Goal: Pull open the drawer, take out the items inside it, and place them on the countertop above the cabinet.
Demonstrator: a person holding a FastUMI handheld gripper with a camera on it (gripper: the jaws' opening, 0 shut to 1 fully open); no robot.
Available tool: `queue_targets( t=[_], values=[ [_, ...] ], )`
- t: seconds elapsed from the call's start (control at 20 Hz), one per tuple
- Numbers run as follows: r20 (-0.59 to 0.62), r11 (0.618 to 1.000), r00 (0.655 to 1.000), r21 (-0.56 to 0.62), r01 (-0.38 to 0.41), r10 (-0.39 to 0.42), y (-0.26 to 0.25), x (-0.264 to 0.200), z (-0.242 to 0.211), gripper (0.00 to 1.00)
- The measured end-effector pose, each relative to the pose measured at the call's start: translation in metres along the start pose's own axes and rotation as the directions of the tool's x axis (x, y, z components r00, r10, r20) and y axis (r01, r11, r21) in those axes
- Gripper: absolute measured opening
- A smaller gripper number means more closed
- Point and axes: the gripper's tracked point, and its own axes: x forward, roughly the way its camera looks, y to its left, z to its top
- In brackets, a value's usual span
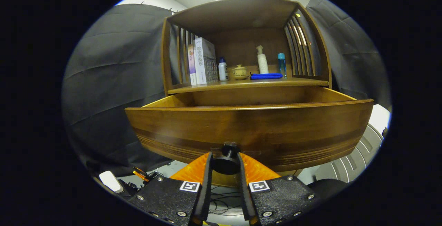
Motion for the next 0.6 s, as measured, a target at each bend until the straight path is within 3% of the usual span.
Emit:
queue_targets(
  t=[0.25, 0.6],
  values=[
    [0.001, 0.999, 0.999, -0.032, -0.034, 0.034, -0.001, 0.000, -0.003, 0.38],
    [0.225, 0.990, 0.968, -0.114, -0.087, 0.110, 0.002, -0.023, 0.059, 0.82]
  ],
)
